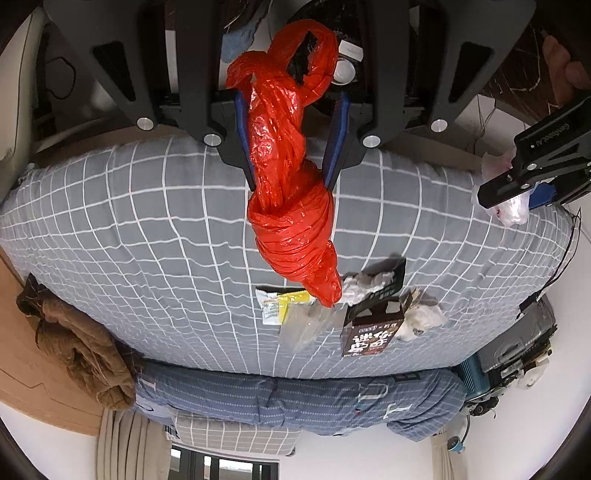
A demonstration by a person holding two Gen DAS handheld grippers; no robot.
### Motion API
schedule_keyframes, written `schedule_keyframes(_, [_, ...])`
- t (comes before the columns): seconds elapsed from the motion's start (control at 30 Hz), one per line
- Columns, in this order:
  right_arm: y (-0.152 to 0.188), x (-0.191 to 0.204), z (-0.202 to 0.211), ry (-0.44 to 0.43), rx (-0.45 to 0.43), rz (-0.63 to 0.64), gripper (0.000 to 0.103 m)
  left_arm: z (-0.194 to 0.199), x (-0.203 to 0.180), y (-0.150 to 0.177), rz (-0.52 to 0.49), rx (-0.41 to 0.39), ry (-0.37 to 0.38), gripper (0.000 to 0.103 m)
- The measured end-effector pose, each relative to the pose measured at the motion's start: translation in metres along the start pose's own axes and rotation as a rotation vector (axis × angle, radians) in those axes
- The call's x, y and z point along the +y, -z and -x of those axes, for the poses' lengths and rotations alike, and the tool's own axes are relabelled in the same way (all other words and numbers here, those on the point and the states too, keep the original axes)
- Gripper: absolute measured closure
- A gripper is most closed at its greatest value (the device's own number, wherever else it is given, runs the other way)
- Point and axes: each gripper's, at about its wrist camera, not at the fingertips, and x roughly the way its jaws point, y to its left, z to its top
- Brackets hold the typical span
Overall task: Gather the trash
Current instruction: 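Lift the bubble wrap and red bag and carry them toward the bin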
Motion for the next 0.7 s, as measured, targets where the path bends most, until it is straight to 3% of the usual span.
schedule_keyframes(0.37, [0.027,0.001,0.009,-0.007,0.039,-0.009,0.07,0.007,0.001,0.023,0.018,0.029,0.001,0.046])
schedule_keyframes(0.7, [0.063,0.003,0.006,-0.009,0.118,-0.019,0.07,0.004,-0.001,0.061,0.046,0.11,0.0,0.046])
